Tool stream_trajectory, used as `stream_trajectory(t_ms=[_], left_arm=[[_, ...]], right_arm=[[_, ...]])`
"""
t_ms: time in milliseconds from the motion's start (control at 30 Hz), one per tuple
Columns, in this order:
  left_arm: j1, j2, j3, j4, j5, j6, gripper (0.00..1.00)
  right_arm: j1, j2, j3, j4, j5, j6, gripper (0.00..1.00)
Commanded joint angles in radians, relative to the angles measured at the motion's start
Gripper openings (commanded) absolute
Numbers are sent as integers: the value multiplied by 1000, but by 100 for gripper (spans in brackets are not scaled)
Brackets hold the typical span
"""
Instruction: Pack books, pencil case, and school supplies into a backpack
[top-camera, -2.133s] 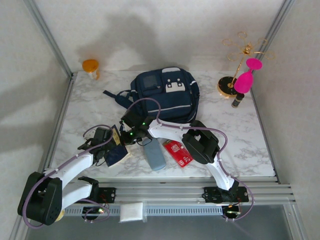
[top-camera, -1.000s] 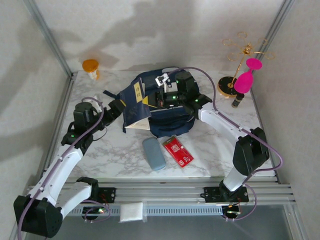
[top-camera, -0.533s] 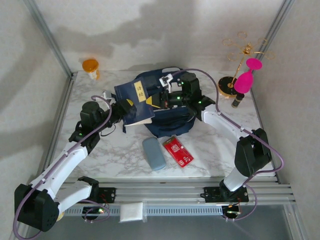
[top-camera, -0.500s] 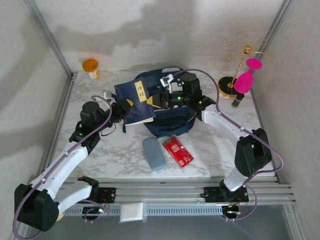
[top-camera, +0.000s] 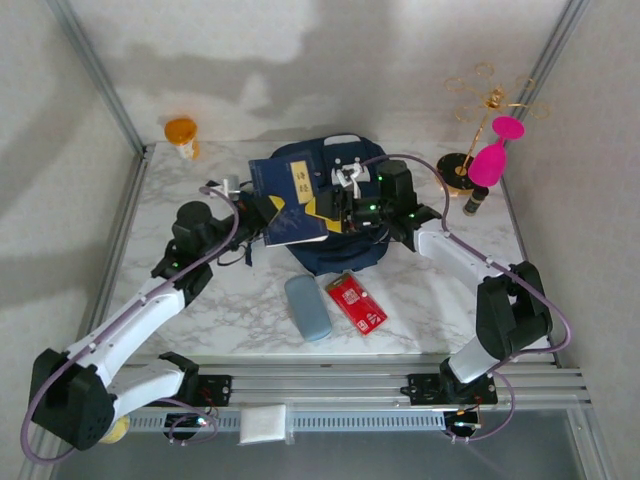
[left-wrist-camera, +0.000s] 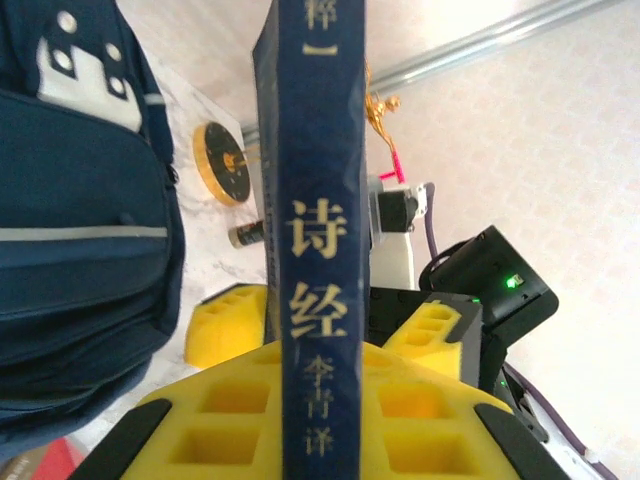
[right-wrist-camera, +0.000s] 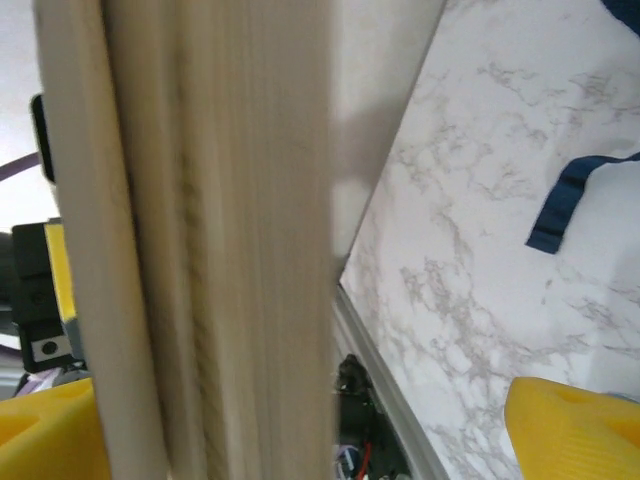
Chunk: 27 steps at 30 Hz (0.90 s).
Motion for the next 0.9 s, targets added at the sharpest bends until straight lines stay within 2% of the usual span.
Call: stream_trajectory(t_ms=[0,100,233,300,333,367,433,500,567,600,700,767,867], left_arm=[[-30,41,82,28,-19,34,0],[-34,65,112,-60,-64,75,0],[-46,84,124,-116,-100,116,0],[-54,96,135,-146,-112,144,0],[-59,103,141,-157,-113,156,0],[-66,112,147,-161,-107,166,0],[-78,125,161,-164,-91,192,8],[-82,141,185,-193,-86,232,20],[-84,160,239,-293,-110,324,48],[-87,167,268,-351,-146,370,53],[-125,188,326,-479,-291,472,62],[-170,225,336,-481,-292,560,68],[-225,331,397,-535,-293,676,70]], right_arm=[[0,-63,-26,190,-111,97,91],[-17,-105,-31,188,-98,88,77],[-45,-115,-10,25,-34,-22,41],[-64,-103,-32,20,-40,-12,20],[-72,-101,-53,43,-42,3,13],[-80,-105,-64,54,-40,5,9],[-98,-110,-50,-5,-28,-35,0],[-122,-125,-27,-87,-2,-88,0],[-159,-153,-15,-159,33,-129,0],[-185,-168,-22,-179,44,-137,0],[-291,-225,-63,-249,94,-153,0],[-371,-267,-99,-305,156,-171,0],[-483,-315,-148,-360,222,-181,0]])
